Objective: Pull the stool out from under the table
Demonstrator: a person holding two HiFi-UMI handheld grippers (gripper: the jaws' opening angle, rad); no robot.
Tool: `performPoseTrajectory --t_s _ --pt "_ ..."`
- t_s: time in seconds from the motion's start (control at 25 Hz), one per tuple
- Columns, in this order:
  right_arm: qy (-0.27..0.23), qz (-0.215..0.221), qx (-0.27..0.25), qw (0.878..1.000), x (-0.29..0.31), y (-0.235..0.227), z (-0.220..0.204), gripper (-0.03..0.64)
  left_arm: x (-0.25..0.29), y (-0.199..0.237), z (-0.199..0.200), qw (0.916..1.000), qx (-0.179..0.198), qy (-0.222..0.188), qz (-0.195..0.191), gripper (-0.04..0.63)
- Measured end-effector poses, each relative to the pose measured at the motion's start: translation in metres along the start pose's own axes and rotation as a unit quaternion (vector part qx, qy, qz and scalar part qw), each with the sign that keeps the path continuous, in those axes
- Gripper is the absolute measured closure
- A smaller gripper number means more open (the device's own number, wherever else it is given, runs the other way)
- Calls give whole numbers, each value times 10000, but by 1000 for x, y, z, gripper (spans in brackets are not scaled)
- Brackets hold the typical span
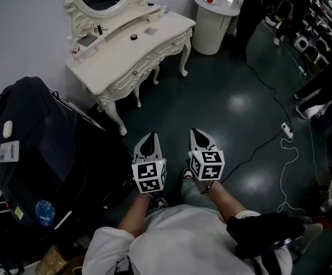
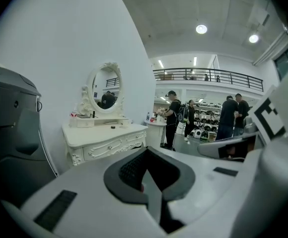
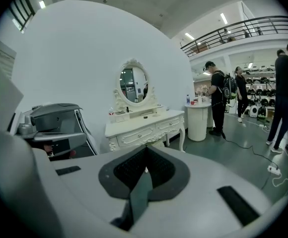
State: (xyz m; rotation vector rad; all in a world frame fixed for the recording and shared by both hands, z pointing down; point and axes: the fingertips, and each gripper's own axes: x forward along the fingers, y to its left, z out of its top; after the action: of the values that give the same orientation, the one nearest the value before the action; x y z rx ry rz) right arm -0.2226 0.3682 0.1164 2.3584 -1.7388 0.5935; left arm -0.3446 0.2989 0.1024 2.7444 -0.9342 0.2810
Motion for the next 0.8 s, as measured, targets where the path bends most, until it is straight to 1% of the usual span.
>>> performPoseTrajectory --t_s 0.28,0.48,0.8 --pt "56 248 -178 9995 46 -55 38 618 67 -16 22 9995 -123 -63 285 601" --pt "102 347 -198 9991 72 -97 53 618 107 -32 26 9989 -188 -27 438 601" --pt "252 606 -99 9978 100 -135 56 618 150 -49 30 9975 -4 46 703 601"
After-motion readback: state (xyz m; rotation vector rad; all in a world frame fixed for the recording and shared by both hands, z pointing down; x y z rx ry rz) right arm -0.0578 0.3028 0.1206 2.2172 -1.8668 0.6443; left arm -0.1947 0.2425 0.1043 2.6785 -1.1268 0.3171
